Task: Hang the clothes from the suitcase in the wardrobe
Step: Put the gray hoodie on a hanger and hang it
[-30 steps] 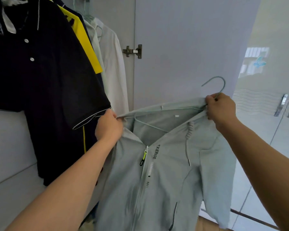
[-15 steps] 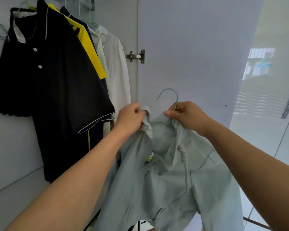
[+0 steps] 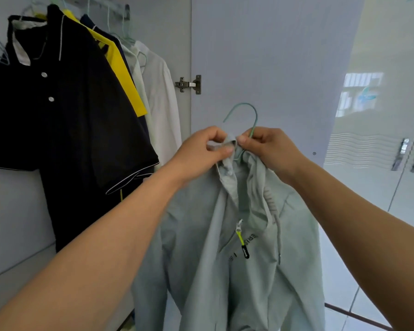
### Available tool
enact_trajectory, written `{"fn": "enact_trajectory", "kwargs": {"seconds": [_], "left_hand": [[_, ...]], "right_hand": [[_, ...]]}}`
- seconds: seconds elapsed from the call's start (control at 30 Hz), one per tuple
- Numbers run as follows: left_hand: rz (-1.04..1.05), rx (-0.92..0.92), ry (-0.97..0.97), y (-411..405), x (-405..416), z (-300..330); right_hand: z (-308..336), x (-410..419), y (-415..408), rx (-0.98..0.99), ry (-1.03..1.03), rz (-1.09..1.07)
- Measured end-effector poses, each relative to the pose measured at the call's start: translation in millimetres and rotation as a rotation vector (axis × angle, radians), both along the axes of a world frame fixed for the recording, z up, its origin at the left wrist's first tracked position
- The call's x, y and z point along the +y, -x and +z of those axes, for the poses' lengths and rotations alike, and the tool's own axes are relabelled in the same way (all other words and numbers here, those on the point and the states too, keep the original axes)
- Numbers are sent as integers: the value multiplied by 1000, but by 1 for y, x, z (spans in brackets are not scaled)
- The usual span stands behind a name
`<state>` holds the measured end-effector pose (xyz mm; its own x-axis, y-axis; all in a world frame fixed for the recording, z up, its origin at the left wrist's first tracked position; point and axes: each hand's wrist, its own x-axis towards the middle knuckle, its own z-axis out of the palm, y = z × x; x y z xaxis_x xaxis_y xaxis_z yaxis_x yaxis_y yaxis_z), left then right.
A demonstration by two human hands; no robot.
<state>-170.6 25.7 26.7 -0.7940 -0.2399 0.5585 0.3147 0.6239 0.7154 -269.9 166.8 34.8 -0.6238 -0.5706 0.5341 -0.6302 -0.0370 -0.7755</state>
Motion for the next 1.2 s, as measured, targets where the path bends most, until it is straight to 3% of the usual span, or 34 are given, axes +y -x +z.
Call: {"fn": "enact_trajectory", "kwargs": {"seconds": [0.07, 0.17, 0.23, 0.3, 0.37, 0.43, 0.5, 0.57, 0.7, 0.8, 0.9, 0.97, 1.03, 1.2], "left_hand": [[141, -116, 213, 0, -4, -2], [235, -58, 310, -4, -4, 2], [323, 23, 288, -11, -14, 13], [306, 108, 103, -22, -30, 27], [193, 150, -73, -33, -37, 33], [173, 155, -82, -38, -41, 34], [188, 183, -71, -42, -44, 37], [208, 243, -88, -46, -49, 47], [266, 285, -59, -54, -60, 69], [215, 214, 67, -55, -53, 76], [224, 232, 103, -62, -57, 77], [308, 288, 41, -74, -71, 79], [373, 344, -73, -86, -85, 83], [446, 385, -110, -98, -94, 96]], "right_hand": [[1, 1, 0, -31, 55, -48], [2, 5, 4, -110, 98, -81], [5, 14, 20, -117, 155, -326], [9, 30, 33, -146, 196, -556], [10, 43, 33, -231, 91, -309], [9, 48, 23, -274, -153, 0], [9, 46, 18, -106, -389, -71], [15, 40, 17, 112, -472, -281], [42, 11, -2, 497, -614, -390], [62, -15, -28, 659, -574, -233], [74, -25, -39, 391, -463, -75], [76, -25, -28, 361, -520, -192], [75, -24, -21, 478, -514, -299], [88, -17, -28, 476, -381, 0]]}}
